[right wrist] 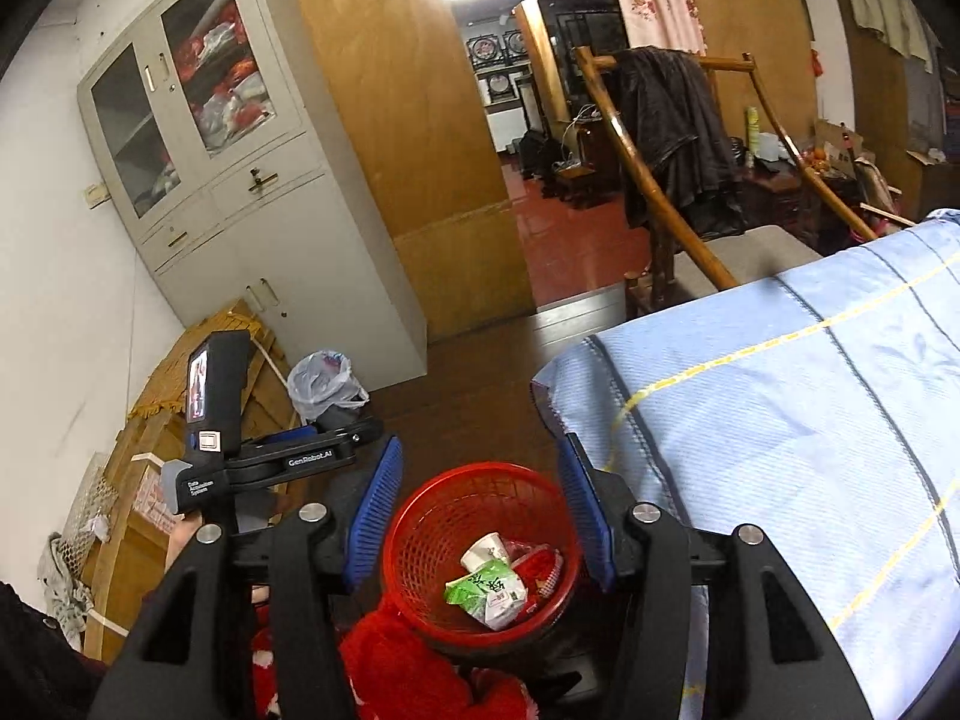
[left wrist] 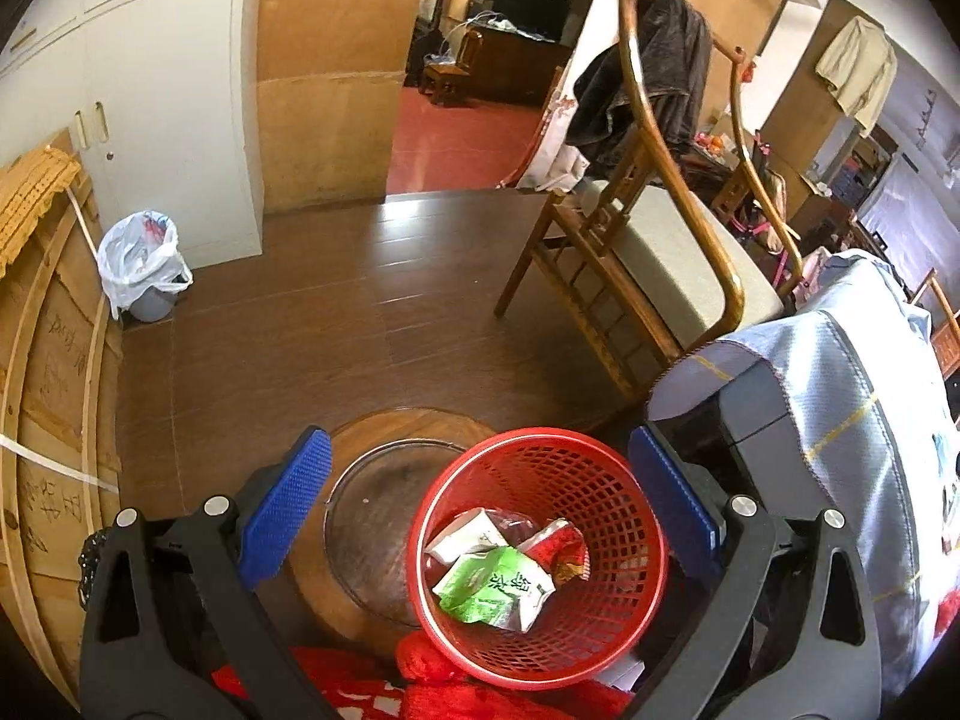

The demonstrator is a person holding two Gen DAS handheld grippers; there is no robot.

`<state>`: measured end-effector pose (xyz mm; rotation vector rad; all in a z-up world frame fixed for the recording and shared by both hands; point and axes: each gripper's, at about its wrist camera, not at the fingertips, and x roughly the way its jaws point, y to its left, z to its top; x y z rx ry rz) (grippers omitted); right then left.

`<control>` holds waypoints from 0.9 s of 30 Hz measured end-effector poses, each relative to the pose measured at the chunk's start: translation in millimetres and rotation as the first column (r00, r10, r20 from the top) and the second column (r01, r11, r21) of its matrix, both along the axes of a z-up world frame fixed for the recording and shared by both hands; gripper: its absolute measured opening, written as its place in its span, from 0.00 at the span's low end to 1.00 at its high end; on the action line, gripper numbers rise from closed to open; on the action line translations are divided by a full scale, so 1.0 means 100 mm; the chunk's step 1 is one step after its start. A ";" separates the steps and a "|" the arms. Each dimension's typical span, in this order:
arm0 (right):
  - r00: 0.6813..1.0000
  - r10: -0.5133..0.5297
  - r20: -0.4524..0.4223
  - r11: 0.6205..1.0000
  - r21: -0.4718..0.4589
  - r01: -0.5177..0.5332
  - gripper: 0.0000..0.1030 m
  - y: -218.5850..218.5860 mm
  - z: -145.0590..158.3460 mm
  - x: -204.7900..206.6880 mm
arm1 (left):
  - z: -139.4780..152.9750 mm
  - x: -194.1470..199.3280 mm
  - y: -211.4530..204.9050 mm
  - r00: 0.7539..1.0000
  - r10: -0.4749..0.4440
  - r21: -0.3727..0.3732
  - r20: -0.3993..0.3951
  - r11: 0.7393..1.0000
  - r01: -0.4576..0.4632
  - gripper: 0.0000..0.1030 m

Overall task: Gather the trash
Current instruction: 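Drop the snack bag and milk carton into the red wastebasket with both grippers, then move both tools back over the table toward the remaining trash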

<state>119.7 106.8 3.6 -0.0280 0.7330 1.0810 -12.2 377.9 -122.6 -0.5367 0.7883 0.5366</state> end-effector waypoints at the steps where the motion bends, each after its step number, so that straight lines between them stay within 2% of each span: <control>1: 1.000 -0.011 0.005 1.000 0.006 0.011 0.56 -0.05 0.02 -0.01 | 0.02 0.00 -0.03 1.000 -0.005 0.004 0.003 1.000 0.005 0.93; 13: 0.990 -0.133 0.042 0.989 0.078 0.129 0.75 -0.73 0.16 -0.07 | 0.31 0.15 -0.56 0.993 -0.115 0.074 0.026 0.991 0.113 0.93; 16: 0.984 -0.174 0.044 0.980 0.102 0.169 0.76 -0.98 0.18 -0.08 | 0.38 0.20 -0.74 0.988 -0.153 0.101 0.021 0.984 0.150 0.93; 21: 0.967 -0.253 0.041 0.959 0.143 0.245 0.78 -1.45 0.18 -0.12 | 0.52 0.29 -1.14 0.972 -0.234 0.149 0.018 0.962 0.229 0.93; 27: 0.927 -0.373 0.041 0.912 0.202 0.358 0.79 -2.14 0.17 -0.21 | 0.64 0.39 -1.74 0.933 -0.360 0.195 0.008 0.916 0.352 0.93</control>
